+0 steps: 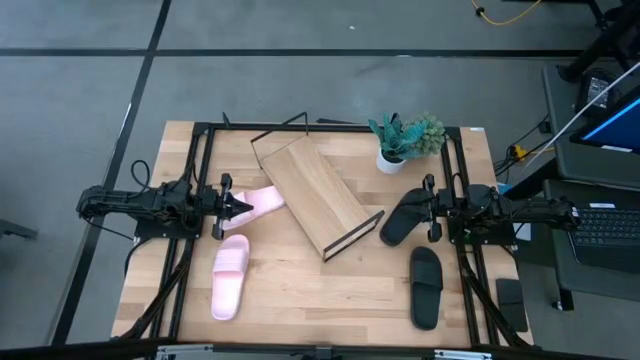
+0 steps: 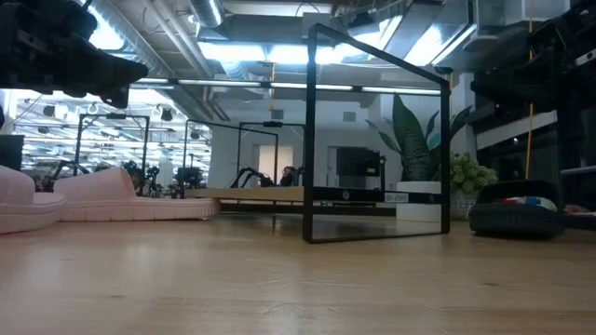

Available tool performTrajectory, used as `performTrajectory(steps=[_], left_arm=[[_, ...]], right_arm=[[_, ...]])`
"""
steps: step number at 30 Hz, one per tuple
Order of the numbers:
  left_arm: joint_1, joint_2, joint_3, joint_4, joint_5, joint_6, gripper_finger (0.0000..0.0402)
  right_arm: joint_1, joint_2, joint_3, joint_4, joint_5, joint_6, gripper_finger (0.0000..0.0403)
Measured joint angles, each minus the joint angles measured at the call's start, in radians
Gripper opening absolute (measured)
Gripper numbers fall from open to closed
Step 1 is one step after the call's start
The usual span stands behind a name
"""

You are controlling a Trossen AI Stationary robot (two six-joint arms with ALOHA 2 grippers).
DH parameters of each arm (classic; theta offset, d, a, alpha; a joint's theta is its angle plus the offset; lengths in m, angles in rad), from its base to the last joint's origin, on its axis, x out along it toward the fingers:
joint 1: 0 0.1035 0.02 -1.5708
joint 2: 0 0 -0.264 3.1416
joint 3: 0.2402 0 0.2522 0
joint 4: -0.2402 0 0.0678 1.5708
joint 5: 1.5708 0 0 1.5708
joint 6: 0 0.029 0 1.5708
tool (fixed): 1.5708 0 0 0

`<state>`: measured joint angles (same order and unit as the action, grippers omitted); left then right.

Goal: Pick and place slides into the shelf
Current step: Put the top pink slide on the shelf

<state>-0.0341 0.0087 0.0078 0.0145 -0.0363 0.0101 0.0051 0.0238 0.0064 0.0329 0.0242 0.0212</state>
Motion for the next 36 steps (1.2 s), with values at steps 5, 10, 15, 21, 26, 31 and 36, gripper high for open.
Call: performTrajectory(steps=[5, 10, 15, 21, 26, 31, 36], left_arm=[[0.0, 0.0, 0.0, 0.0, 0.0, 0.0, 0.0], [0.0, 0.0, 0.0, 0.0, 0.0, 0.0, 0.0], [0.0, 0.0, 0.0, 0.0, 0.0, 0.074, 0.0], [0.0, 0.0, 0.0, 0.0, -0.002, 0.273, 0.0], [0.0, 0.0, 0.0, 0.0, -0.002, 0.287, 0.0], [-0.006, 0.0, 0.0, 0.0, 0.01, 0.082, 0.0], [-0.005, 0.0, 0.0, 0.001, -0.003, 0.078, 0.0]], right_arm=[[0.0, 0.0, 0.0, -0.001, 0.0, 0.0, 0.0063], [0.0, 0.0, 0.0, -0.001, 0.0, 0.0, 0.0063], [0.0, 0.0, 0.0, -0.001, 0.0, 0.0, 0.0063], [0.0, 0.0, 0.0, -0.001, 0.0, -0.003, 0.0063], [0.0, 0.0, 0.0, -0.001, 0.0, -0.003, 0.0063], [0.0, 0.0, 0.0, -0.001, 0.0, 0.051, 0.0063], [0.0, 0.0, 0.0, 0.0, 0.0, 0.047, 0.0063]])
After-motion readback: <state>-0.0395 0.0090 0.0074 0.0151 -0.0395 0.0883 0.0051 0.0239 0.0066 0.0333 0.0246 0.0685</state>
